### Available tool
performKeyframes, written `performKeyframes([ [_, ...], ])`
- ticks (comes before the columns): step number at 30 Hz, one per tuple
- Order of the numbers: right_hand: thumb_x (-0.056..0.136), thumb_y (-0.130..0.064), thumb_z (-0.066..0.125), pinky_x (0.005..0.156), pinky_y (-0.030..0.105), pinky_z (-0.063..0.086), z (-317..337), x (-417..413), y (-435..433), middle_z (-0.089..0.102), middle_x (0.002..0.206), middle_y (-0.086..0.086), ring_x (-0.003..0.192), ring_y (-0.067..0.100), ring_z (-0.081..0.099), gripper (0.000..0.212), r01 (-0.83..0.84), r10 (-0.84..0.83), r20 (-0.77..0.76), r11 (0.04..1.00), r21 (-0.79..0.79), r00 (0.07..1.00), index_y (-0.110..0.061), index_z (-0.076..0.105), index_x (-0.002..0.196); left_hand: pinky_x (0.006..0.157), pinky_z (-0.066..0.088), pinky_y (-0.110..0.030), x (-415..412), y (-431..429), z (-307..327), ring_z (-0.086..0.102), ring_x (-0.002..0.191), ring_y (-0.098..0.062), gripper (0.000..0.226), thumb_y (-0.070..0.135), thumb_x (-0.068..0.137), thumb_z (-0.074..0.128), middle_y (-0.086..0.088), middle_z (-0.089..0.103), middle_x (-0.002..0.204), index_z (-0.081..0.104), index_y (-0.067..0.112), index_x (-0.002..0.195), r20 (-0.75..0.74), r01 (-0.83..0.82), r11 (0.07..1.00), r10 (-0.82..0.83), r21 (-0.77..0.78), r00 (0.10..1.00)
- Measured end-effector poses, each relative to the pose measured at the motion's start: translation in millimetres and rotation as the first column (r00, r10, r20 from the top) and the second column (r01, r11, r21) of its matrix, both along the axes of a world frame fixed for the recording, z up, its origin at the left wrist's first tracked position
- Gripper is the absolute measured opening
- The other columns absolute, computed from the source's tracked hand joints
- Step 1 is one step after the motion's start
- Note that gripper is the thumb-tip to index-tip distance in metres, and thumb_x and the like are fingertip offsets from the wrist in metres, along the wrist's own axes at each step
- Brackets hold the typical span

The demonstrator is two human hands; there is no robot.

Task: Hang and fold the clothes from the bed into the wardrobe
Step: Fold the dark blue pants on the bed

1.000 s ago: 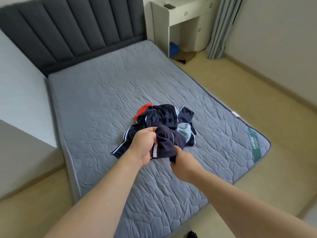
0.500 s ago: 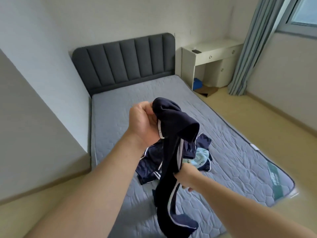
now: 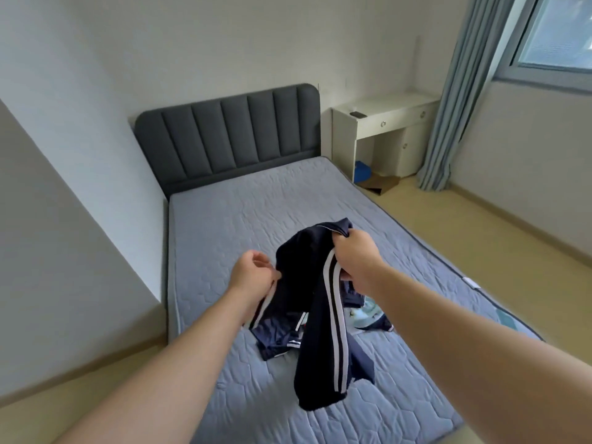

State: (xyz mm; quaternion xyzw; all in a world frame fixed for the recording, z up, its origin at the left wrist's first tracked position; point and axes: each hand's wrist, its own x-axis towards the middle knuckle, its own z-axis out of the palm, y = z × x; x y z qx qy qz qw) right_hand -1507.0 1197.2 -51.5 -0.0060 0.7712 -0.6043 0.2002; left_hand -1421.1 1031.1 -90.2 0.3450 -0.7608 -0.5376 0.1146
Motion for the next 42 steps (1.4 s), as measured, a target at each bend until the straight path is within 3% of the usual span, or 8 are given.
performKeyframes([
  [5, 0.099, -0.021, 0.045, 0.086, 0.054, 0.057, 42.9, 0.1, -17.6, 0.066, 0.100, 0.017, 0.095, 0.033, 0.065, 0.017, 0.016, -0.011, 0.029, 0.986, -0.167, 1.000, -0.017, 0.057, 0.088, 0.087, 0.056, -0.032, -4.6, 32.7, 0.4, 0.068, 0.097, -0.007, 0.051, 0.029, 0.060, 0.086, 0.011, 0.071, 0.104, 0.064, 0.032, 0.106, 0.017, 0.560, 0.820, -0.562, -0.121, 0.827],
  [8, 0.098, -0.021, 0.048, 0.088, 0.057, 0.055, 57.6, 0.1, -23.1, 0.068, 0.106, 0.019, 0.098, 0.034, 0.067, 0.016, -0.007, 0.008, 0.004, 0.976, -0.219, 1.000, -0.012, 0.060, 0.101, 0.085, 0.052, -0.028, -22.5, 42.8, 3.7, 0.065, 0.101, -0.014, 0.049, 0.049, 0.070, 0.081, 0.006, 0.067, 0.102, 0.065, 0.022, 0.107, 0.099, 0.445, 0.850, -0.436, -0.283, 0.895],
  [14, 0.092, -0.011, 0.060, 0.086, 0.043, 0.059, 55.9, -5.5, 3.8, 0.073, 0.095, 0.012, 0.082, 0.021, 0.073, 0.022, -0.083, 0.066, -0.056, 0.911, -0.404, 0.996, -0.004, 0.061, 0.114, 0.062, 0.032, -0.030, -57.6, 32.9, 16.8, 0.053, 0.072, -0.030, 0.034, 0.026, 0.100, 0.050, 0.003, 0.047, 0.062, 0.046, 0.015, 0.067, 0.070, 0.202, 0.863, -0.191, -0.464, 0.979],
  [21, 0.074, -0.051, 0.079, 0.096, 0.042, 0.052, 11.5, -6.7, 35.7, 0.073, 0.106, -0.008, 0.101, 0.014, 0.069, 0.055, -0.223, 0.231, 0.001, 0.941, -0.253, 0.973, -0.034, 0.057, 0.120, 0.081, 0.059, -0.052, -88.8, 33.6, 66.7, 0.068, 0.087, -0.034, 0.026, 0.011, 0.084, 0.046, -0.013, 0.071, 0.090, 0.071, 0.009, 0.087, -0.231, -0.022, 0.998, 0.034, 0.057, 0.972],
  [24, 0.056, -0.051, 0.087, 0.096, 0.037, 0.050, -9.2, -3.7, 37.9, 0.063, 0.121, -0.007, 0.110, 0.015, 0.062, 0.092, -0.310, 0.311, 0.004, 0.947, 0.083, 0.950, -0.037, 0.043, 0.136, 0.084, 0.058, -0.057, -94.9, 40.1, 90.5, 0.068, 0.092, -0.036, 0.036, 0.017, 0.071, 0.040, -0.016, 0.072, 0.095, 0.070, 0.008, 0.087, -0.351, 0.018, 0.989, 0.034, 0.144, 0.936],
  [29, 0.089, -0.030, 0.067, 0.068, 0.030, 0.050, -31.5, -3.8, 41.6, 0.062, 0.089, -0.004, 0.083, 0.020, 0.062, 0.043, -0.314, 0.377, -0.032, 0.812, 0.492, 0.926, -0.018, 0.056, 0.129, 0.077, 0.053, -0.043, -104.8, 42.4, 115.1, 0.060, 0.084, -0.029, 0.022, 0.019, 0.066, 0.044, -0.015, 0.065, 0.088, 0.063, 0.012, 0.075, -0.455, 0.051, 0.976, 0.052, 0.211, 0.889],
  [36, 0.095, -0.009, 0.036, 0.042, 0.032, 0.053, 12.5, -24.8, 37.1, 0.068, 0.060, 0.007, 0.049, 0.023, 0.066, 0.029, -0.101, 0.108, -0.087, 0.992, 0.078, 0.990, -0.020, 0.062, 0.099, 0.091, 0.056, -0.043, -112.3, 36.9, 89.0, 0.069, 0.099, -0.031, 0.020, 0.003, 0.087, 0.065, -0.018, 0.071, 0.107, 0.067, 0.007, 0.106, -0.353, 0.258, 0.935, -0.162, 0.244, 0.922],
  [42, 0.098, -0.012, 0.053, 0.041, 0.026, 0.052, 59.4, -49.0, 43.0, 0.067, 0.057, 0.002, 0.049, 0.011, 0.065, 0.005, 0.142, -0.151, -0.013, 0.953, -0.267, 0.988, -0.010, 0.056, 0.101, 0.076, 0.056, -0.025, -92.7, 51.0, 70.9, 0.069, 0.087, -0.014, 0.034, 0.041, 0.098, 0.056, -0.003, 0.072, 0.104, 0.066, 0.013, 0.116, -0.308, 0.556, 0.795, -0.480, 0.243, 0.821],
])
